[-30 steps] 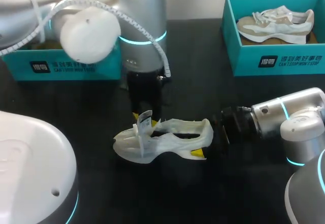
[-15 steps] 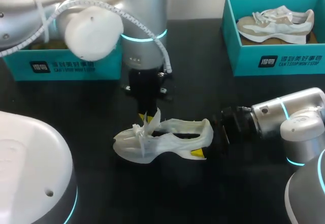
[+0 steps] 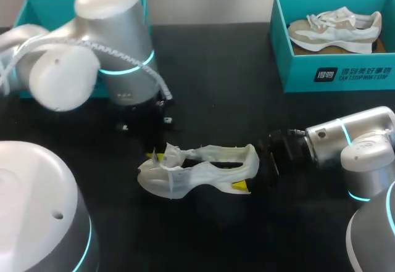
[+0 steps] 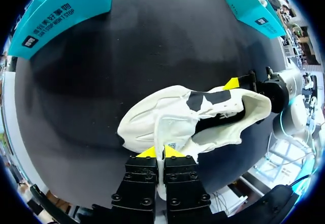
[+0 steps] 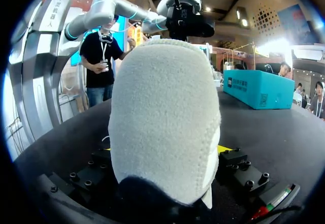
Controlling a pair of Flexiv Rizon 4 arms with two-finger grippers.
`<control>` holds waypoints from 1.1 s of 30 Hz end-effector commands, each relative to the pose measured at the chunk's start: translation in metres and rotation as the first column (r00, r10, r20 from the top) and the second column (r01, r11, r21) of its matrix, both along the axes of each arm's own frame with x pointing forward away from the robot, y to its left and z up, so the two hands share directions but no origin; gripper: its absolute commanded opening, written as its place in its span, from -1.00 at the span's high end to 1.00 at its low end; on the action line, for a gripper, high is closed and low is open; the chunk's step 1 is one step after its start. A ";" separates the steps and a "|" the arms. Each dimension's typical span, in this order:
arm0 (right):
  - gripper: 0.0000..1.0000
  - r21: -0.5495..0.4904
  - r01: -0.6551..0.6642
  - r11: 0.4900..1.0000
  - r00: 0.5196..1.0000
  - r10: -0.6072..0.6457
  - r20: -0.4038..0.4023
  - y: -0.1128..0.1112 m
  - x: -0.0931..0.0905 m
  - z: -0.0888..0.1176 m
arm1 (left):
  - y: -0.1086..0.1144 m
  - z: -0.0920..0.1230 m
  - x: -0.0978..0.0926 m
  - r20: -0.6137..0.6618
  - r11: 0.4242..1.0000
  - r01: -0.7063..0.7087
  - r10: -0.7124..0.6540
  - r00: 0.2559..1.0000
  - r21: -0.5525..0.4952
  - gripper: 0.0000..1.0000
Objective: Take the shoe out of the shoebox, open the shoe tongue, remove and reinsert the insole, then place the shoe into the shoebox
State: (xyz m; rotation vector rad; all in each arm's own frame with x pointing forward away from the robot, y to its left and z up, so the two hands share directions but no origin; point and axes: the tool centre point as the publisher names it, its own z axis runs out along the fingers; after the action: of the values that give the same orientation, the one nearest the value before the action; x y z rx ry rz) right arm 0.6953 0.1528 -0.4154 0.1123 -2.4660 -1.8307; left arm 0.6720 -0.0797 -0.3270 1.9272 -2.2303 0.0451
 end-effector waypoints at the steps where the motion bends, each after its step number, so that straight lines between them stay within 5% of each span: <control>1: 1.00 -0.004 0.000 1.000 1.000 0.000 -0.002 0.001 -0.002 -0.002 | 0.011 -0.009 -0.006 0.028 0.996 -0.035 0.037 0.999 -0.084 1.00; 20: 1.00 -0.004 0.000 1.000 1.000 0.000 -0.002 0.001 -0.002 -0.002 | 0.035 -0.051 -0.008 -0.003 0.990 -0.066 0.066 0.998 -0.121 1.00; 23: 1.00 -0.004 0.000 1.000 1.000 0.000 -0.002 0.001 -0.002 -0.002 | 0.036 -0.046 -0.008 0.009 0.991 -0.060 0.062 0.998 -0.121 0.18; 25: 1.00 -0.004 0.000 1.000 1.000 0.000 -0.002 0.001 -0.002 -0.002 | 0.036 -0.040 -0.008 0.018 0.992 -0.049 0.052 0.998 -0.120 -0.11; 27: 1.00 -0.004 0.000 1.000 1.000 0.000 -0.002 0.001 -0.002 -0.002 | 0.036 -0.034 -0.009 0.030 0.992 -0.030 0.034 0.999 -0.120 -0.61; 33: 1.00 -0.004 0.000 1.000 1.000 0.000 -0.002 0.001 -0.002 -0.002 | 0.032 0.000 -0.012 0.082 0.992 0.023 -0.013 0.997 -0.124 -0.77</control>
State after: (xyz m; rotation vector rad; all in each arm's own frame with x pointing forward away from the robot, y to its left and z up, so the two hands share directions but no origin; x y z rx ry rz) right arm 0.6949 0.1533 -0.4154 0.1119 -2.4661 -1.8300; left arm 0.6685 -0.0533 -0.3500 1.8637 -2.2195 0.2477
